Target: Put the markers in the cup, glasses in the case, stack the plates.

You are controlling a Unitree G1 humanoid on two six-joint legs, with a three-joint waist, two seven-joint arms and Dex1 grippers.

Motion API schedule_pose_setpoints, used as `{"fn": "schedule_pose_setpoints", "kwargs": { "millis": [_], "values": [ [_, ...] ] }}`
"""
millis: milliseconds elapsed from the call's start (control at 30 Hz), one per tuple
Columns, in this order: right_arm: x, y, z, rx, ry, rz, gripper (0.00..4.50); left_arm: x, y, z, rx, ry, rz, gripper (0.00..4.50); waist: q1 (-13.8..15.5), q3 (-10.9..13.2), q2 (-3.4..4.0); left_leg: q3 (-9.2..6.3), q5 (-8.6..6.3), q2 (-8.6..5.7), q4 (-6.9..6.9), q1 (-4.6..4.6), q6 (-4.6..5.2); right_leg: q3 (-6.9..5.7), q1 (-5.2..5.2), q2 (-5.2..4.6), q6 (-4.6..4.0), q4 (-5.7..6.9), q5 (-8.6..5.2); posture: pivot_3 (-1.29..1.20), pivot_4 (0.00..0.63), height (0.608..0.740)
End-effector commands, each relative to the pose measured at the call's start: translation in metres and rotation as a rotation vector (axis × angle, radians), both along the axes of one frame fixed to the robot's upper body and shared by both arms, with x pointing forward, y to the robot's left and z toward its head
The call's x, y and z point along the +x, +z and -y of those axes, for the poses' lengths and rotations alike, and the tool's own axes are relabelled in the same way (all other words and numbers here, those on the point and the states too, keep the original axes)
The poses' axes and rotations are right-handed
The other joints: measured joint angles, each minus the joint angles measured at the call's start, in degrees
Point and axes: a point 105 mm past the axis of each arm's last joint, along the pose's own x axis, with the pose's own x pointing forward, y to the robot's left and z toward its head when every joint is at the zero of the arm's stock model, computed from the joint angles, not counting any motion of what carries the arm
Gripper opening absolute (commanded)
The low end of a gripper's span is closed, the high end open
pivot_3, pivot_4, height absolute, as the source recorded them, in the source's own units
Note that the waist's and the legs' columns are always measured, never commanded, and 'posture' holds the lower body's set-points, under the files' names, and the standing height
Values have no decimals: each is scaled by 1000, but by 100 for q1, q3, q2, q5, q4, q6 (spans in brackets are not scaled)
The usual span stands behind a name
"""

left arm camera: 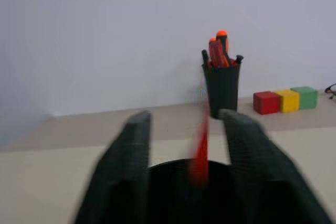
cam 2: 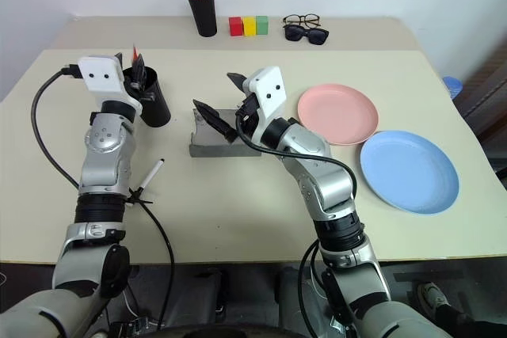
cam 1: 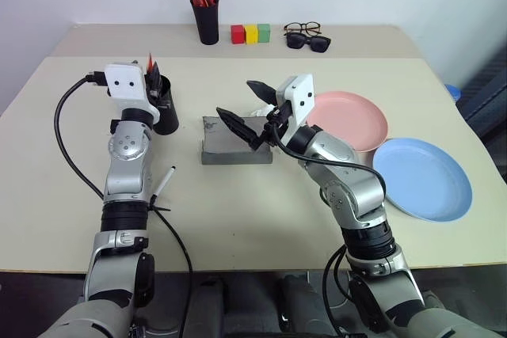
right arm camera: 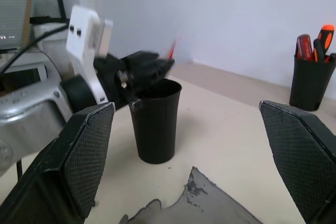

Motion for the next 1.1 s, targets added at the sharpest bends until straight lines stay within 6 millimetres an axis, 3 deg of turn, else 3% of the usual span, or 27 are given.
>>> {"fn": "schedule_pose_setpoints", "kwargs": {
  "millis": [33,233,367,500,667,700,767,867,1000,1100],
  "values": [
    [-7,14,-2,22,17,65,4500,-9,24,-4,-2,16,95,3300,2,0,0,0,0,0,0,0,0,0,0,0,0,0,0,0,150,740],
    [-9,13,-4,17,30,64,4500,-38,66,10,-1,-118,206,3300,-11,0,0,0,0,5,-1,-1,0,0,0,-1,0,0,0,0,150,740],
    [-9,13,1,3,32,74,4500,-57,61,23,91,-255,56,3300,-34,0,3,0,0,9,-3,1,0,1,0,0,0,1,0,0,150,740],
    [-22,13,14,-96,161,89,4500,-78,17,28,190,-321,-373,4441,-97,2,6,-6,0,11,-3,2,0,1,5,1,0,1,0,0,150,740],
    [-50,-11,26,-351,376,63,4500,-99,-33,36,113,-376,-847,4441,-100,6,12,-23,0,7,5,7,3,-17,31,3,1,-8,-1,0,150,740],
    [-54,-15,28,-391,397,63,4500,-101,-38,39,102,-380,-893,4441,-110,6,11,-27,0,7,6,8,3,-21,35,7,1,-10,-1,0,150,740],
    [-54,-20,29,-423,405,66,4500,-104,-67,35,133,-352,-1054,4441,-161,6,12,-29,0,4,8,9,3,-22,36,13,0,-8,-2,0,150,740],
    [-54,-21,28,-427,400,72,4500,-109,-91,34,158,-338,-1154,4441,-217,6,15,-24,1,11,-5,19,1,-16,27,16,-2,0,-2,0,150,740],
    [-55,-25,27,-423,389,69,4500,-111,-107,27,176,-278,-1224,4441,-139,4,17,-27,5,17,-6,19,-6,-16,26,7,-3,0,-2,0,150,740],
    [-56,-30,29,-428,375,63,4500,-112,-111,21,183,-250,-1249,3523,-104,2,14,-29,5,11,-2,16,-7,-17,32,-1,-3,-5,-2,0,150,740]
  ]
}}
